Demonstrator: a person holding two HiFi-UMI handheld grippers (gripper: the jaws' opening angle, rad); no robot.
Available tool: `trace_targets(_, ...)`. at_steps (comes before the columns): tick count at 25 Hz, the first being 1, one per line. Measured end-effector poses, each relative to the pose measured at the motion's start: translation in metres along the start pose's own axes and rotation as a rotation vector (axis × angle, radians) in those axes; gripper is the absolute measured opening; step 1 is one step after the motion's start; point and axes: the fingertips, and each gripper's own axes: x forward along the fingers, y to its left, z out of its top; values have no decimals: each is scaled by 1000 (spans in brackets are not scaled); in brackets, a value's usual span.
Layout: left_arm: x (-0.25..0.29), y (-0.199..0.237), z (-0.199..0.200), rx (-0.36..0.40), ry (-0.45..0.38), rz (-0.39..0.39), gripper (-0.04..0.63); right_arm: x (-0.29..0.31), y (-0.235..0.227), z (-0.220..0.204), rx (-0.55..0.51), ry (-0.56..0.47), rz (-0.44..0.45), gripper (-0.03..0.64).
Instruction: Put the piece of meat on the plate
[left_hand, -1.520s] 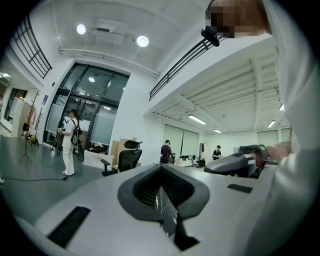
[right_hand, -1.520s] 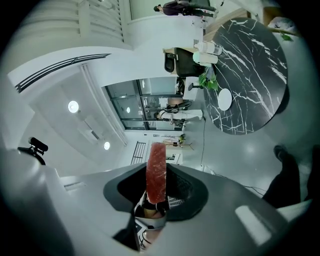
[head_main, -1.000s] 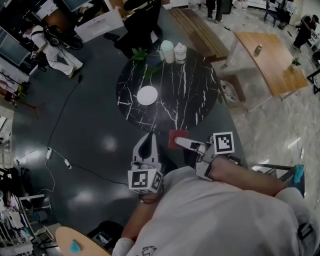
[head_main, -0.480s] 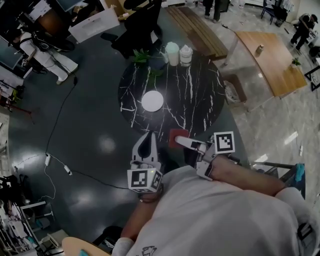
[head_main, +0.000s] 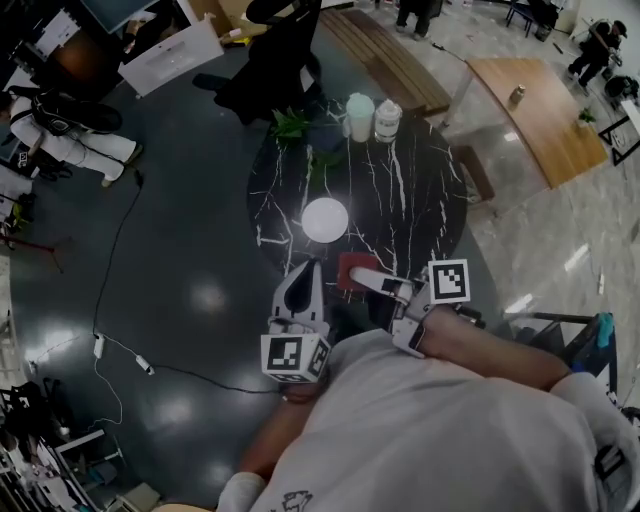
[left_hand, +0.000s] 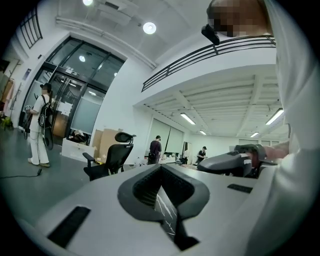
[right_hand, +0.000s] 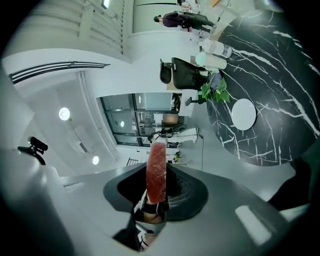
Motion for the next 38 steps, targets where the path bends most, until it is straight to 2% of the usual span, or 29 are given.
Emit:
trace_targets(7,11,46,11,-27,17,-43,6,48,0,8,-4,-39,-28,91)
trace_targets(13,12,52,12,-39,-12,-84,6,61,-5,9,-16,-49,-48,91)
trace_targets(19,23,64,-10,-69,39,-54,6,64,-29,19,14,-45,-71,91)
trace_targets(25,41,82,-26,-96,93,-10,6,75,-62,48,73,-30,-104,91)
trace_targets(31,67,97,-43,-59,127,38,6,89,-88,78,71,18,-129,91)
trace_targets(34,84,101,-55,-10,139,32,6,94,-102,98,72,28,-151,91)
trace_targets(38,108,111,-86,17,192,40,6,100,-132,126,17,68,-211,91)
